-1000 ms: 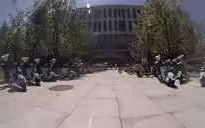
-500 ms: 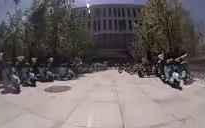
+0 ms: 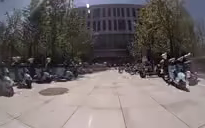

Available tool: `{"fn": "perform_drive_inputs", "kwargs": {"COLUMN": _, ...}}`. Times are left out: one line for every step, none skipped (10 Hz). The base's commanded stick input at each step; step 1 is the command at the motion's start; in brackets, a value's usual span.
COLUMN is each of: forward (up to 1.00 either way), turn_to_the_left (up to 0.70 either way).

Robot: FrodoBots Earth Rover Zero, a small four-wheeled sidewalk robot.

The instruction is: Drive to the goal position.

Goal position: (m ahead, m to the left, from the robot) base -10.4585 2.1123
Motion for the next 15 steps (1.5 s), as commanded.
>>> {"fn": "perform_drive_inputs", "kwargs": {"forward": 0.49, "turn_to_the_left": 0.00}}
{"fn": "perform_drive_inputs", "kwargs": {"forward": 0.48, "turn_to_the_left": 0.00}}
{"fn": "perform_drive_inputs", "kwargs": {"forward": 0.48, "turn_to_the_left": 0.00}}
{"fn": "perform_drive_inputs", "kwargs": {"forward": 0.48, "turn_to_the_left": 0.00}}
{"fn": "perform_drive_inputs", "kwargs": {"forward": 0.49, "turn_to_the_left": 0.00}}
{"fn": "perform_drive_inputs", "kwargs": {"forward": 0.64, "turn_to_the_left": 0.00}}
{"fn": "perform_drive_inputs", "kwargs": {"forward": 0.70, "turn_to_the_left": 0.02}}
{"fn": "perform_drive_inputs", "kwargs": {"forward": 0.70, "turn_to_the_left": 0.12}}
{"fn": "perform_drive_inputs", "kwargs": {"forward": 0.70, "turn_to_the_left": 0.25}}
{"fn": "perform_drive_inputs", "kwargs": {"forward": 0.70, "turn_to_the_left": 0.34}}
{"fn": "perform_drive_inputs", "kwargs": {"forward": 0.70, "turn_to_the_left": 0.35}}
{"fn": "perform_drive_inputs", "kwargs": {"forward": 0.70, "turn_to_the_left": 0.35}}
{"fn": "perform_drive_inputs", "kwargs": {"forward": 0.70, "turn_to_the_left": 0.35}}
{"fn": "perform_drive_inputs", "kwargs": {"forward": 0.70, "turn_to_the_left": 0.35}}
{"fn": "perform_drive_inputs", "kwargs": {"forward": 0.70, "turn_to_the_left": 0.35}}
